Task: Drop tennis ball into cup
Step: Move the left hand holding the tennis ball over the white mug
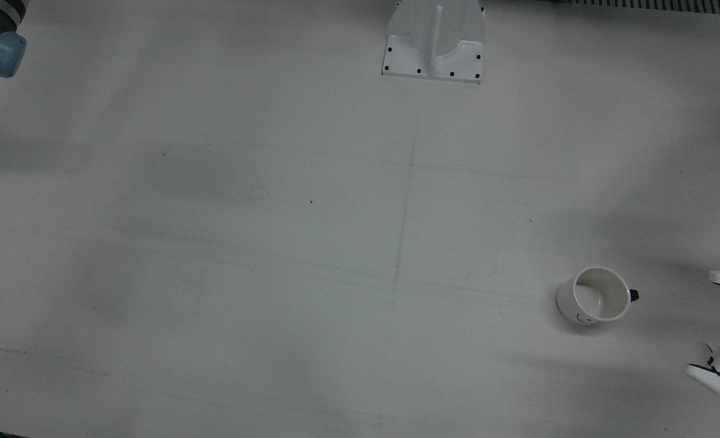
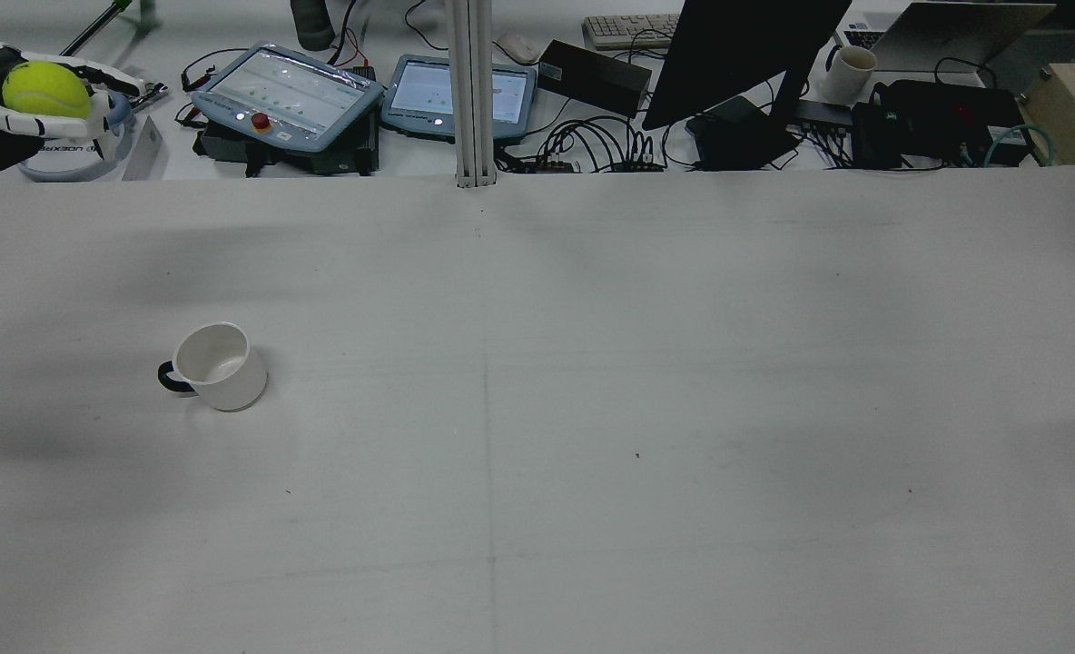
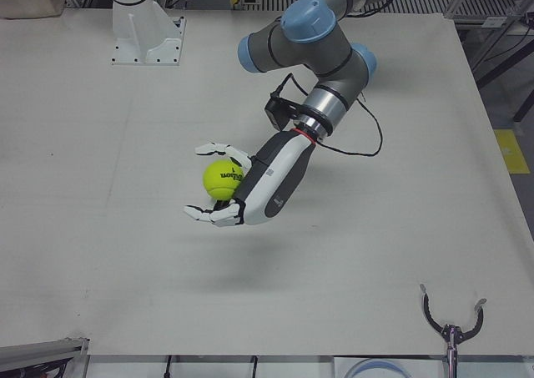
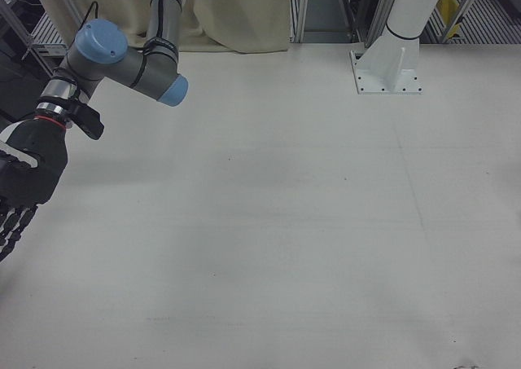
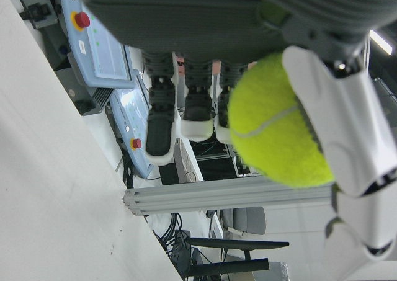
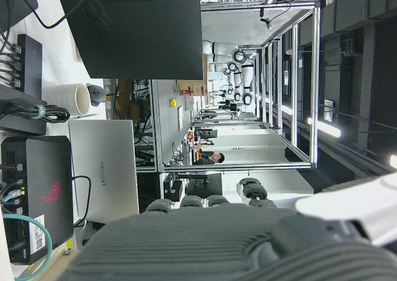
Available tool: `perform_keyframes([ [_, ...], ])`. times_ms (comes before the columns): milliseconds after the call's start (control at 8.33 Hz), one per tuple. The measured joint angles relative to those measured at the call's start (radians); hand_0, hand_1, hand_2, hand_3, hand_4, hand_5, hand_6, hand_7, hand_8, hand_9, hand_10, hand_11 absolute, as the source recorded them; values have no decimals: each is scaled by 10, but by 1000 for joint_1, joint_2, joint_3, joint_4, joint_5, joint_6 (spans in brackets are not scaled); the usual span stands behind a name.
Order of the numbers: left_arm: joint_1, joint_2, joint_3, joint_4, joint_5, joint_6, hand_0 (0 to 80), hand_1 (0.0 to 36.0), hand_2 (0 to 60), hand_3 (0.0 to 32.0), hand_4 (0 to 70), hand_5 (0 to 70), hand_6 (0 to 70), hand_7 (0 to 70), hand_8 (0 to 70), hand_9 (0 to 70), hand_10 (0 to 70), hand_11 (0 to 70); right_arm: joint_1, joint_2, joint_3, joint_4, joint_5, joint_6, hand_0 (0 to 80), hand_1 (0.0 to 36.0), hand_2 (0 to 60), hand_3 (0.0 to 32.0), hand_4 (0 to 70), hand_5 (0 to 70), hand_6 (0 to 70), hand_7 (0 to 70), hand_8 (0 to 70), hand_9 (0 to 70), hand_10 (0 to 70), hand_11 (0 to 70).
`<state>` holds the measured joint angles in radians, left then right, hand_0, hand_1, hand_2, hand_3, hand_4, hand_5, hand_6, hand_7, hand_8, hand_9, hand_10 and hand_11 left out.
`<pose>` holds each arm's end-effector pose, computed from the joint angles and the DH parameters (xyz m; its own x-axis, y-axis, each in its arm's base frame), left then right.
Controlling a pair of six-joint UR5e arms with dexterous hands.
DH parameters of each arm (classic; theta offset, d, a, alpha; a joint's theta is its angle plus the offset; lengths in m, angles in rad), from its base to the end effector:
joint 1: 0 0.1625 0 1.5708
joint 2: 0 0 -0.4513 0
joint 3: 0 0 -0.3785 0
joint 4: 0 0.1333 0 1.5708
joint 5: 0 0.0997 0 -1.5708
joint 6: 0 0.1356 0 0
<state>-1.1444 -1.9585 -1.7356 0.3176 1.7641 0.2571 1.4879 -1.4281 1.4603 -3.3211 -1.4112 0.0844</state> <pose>0.1693 -0.6320 0.4476 -0.8139 -0.5032 -0.2905 0.1144 0.3514 -0.9292 0.1079 -0.5712 0.7153 -0.9944 -0.0870 -0.0601 0.0719 -0.1394 -0.9876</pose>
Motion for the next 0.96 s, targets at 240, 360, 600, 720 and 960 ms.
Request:
perform_keyframes([
  [240,76,38,-28,-26,-1,6,460,70,259,0,405,189,700,700,530,700,377,528,0,0,-1,0,0,0,0,0,0,0,0,0,0,0,0,0,0,0],
  [360,110,64,-37,-43,-4,8,458,73,264,0,397,181,700,700,518,700,370,519,0,0,-1,0,0,0,0,0,0,0,0,0,0,0,0,0,0,0],
  [600,142,89,-43,-63,-8,13,451,91,276,0,338,144,656,700,396,554,164,240,0,0,-1,0,0,0,0,0,0,0,0,0,0,0,0,0,0,0],
  [720,155,95,-44,-71,-9,19,460,130,180,0,217,59,267,441,109,190,14,28,0,0,-1,0,0,0,0,0,0,0,0,0,0,0,0,0,0,0],
  [960,167,105,-46,-89,-12,24,464,190,180,0,50,0,0,201,0,26,0,0,0,0,-2,0,0,0,0,0,0,0,0,0,0,0,0,0,0,0],
])
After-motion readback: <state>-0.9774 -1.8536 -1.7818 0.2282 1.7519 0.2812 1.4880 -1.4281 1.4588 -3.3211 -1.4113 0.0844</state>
